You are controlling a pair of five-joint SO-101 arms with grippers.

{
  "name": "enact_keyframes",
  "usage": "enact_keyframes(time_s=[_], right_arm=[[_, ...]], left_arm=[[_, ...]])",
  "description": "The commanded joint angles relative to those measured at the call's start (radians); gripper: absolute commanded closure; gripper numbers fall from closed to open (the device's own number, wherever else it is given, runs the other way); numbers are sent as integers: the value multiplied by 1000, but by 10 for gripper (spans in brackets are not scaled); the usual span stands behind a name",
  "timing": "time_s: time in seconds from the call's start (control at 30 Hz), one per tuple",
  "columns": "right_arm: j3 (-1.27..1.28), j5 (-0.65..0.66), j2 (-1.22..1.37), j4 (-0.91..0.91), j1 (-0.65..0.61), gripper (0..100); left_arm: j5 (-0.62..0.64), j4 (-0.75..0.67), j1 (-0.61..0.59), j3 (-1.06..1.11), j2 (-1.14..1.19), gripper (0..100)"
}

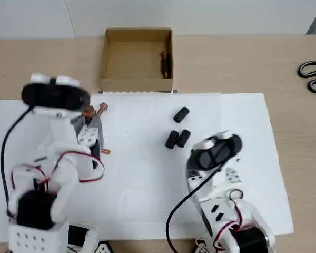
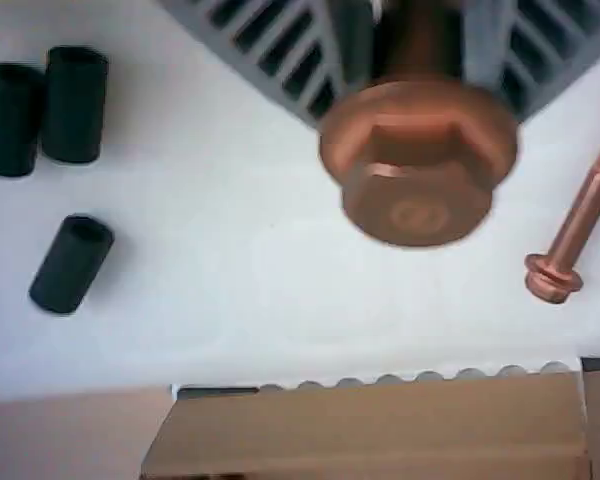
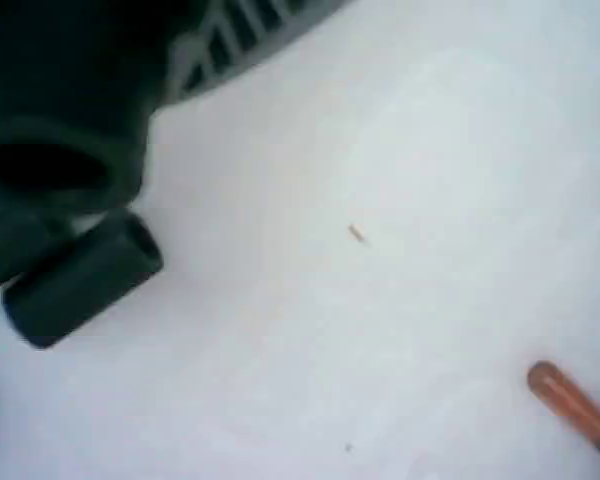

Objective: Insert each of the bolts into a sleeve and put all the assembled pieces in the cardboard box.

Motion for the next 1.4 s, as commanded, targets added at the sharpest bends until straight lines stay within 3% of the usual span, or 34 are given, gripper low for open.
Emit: enact_keyframes(time_s=[0.0, 0.13, 0.5, 0.6, 0.77, 1.37], right_arm=[[21, 11, -7, -104, -50, 996], [75, 12, -7, -211, -143, 996], [270, 18, -7, -591, -288, 996], [292, 18, -7, -608, -357, 996], [308, 18, -7, -608, -455, 996], [302, 20, -5, -607, -476, 996]], left_arm=[[132, -95, 6, 84, -160, 995], [207, -189, 6, 213, -285, 995], [207, -348, 38, 490, -597, 995], [227, -351, 117, 549, -647, 995], [402, -353, 227, 558, -637, 995], [402, -348, 264, 561, -632, 995]])
